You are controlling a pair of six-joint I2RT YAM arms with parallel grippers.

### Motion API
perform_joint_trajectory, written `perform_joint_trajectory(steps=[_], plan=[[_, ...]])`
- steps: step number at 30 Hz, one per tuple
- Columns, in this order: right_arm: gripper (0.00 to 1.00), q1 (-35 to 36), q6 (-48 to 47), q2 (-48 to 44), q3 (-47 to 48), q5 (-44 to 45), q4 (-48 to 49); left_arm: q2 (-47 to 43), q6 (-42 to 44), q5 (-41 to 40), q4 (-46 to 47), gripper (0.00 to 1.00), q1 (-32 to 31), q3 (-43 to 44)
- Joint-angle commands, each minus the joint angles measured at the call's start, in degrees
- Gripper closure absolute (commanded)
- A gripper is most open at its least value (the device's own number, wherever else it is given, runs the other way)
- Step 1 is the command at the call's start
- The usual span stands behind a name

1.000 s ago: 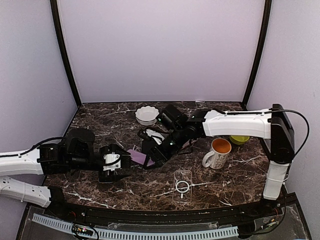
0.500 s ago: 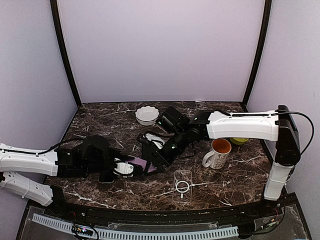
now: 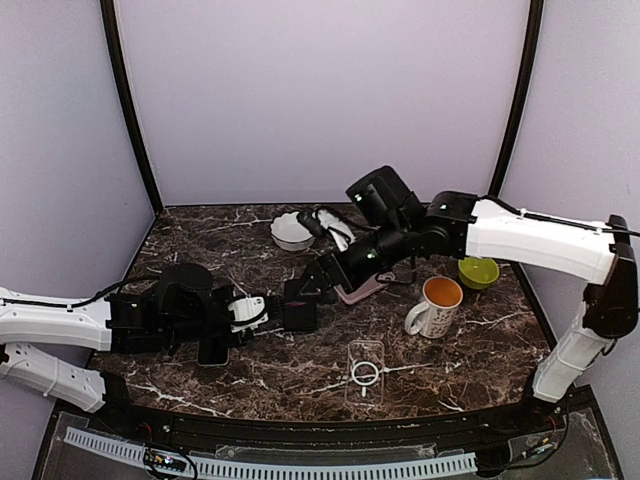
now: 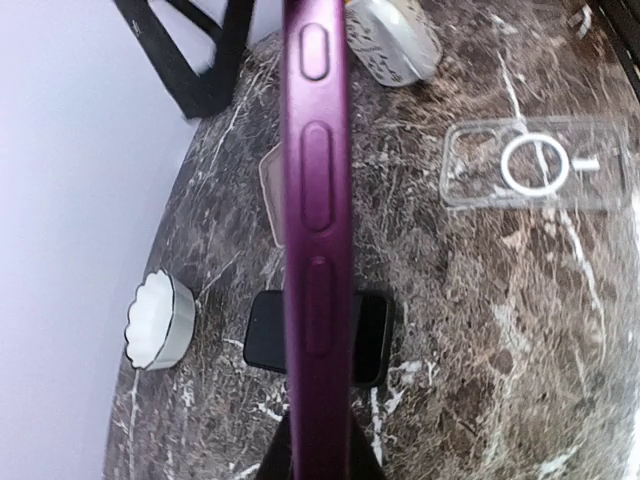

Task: Put the phone into the phone case

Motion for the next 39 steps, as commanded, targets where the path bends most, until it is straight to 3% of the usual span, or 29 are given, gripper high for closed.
perform_joint_trajectory(steps=[1, 5, 8, 21, 25, 30, 31, 32, 33, 34, 36, 39], plan=[[0.07, 0.1, 2.9, -8.7, -2.1, 19.2, 15.8, -1.7, -24.7, 0.1, 12.1, 1.0, 0.4, 0.8], [0.05, 2.9, 7.7, -12.0, -9.4, 28.8, 31.5, 0.2, -39.4, -3.3, 22.1, 1.0, 0.4, 1.3], [0.05, 5.0, 10.9, -11.3, -10.7, 35.3, 36.3, 2.1, -47.5, -6.1, 29.6, 1.0, 0.4, 1.0], [0.02, 6.4, 15.5, -1.0, -3.7, 33.6, 35.7, 5.7, -51.1, -5.9, 37.6, 1.0, 0.4, 1.0], [0.19, 6.4, 15.2, 0.1, -2.9, 33.1, 36.6, 5.6, -51.6, -5.3, 37.7, 1.0, 0.4, 0.4], [0.6, 6.4, 14.4, 0.7, -1.9, 33.8, 34.8, 6.2, -51.8, -3.5, 36.5, 1.0, 0.4, 0.6], [0.68, 6.4, 14.2, 0.2, -1.9, 34.6, 34.0, 6.4, -52.4, -3.1, 35.2, 0.87, 0.4, 0.7], [0.74, 6.4, 13.8, -0.4, -2.2, 35.4, 32.7, 6.4, -52.7, -2.4, 34.5, 0.62, 0.4, 1.0], [0.79, 6.4, 13.7, -1.3, -2.7, 36.7, 31.2, 6.5, -53.5, -2.2, 32.4, 0.5, 0.4, 1.0], [0.84, 6.4, 13.5, -2.3, -3.8, 38.3, 29.6, 6.4, -53.8, -2.1, 31.3, 0.3, 0.4, 1.2], [0.92, 6.4, 14.0, -4.5, -5.9, 42.3, 25.9, 5.9, -54.0, -2.6, 26.9, 0.14, 0.4, 1.2], [1.0, 6.6, 17.6, -6.8, -9.9, 46.8, 18.5, 4.3, -52.7, -4.0, 20.4, 0.04, 0.4, 1.1]])
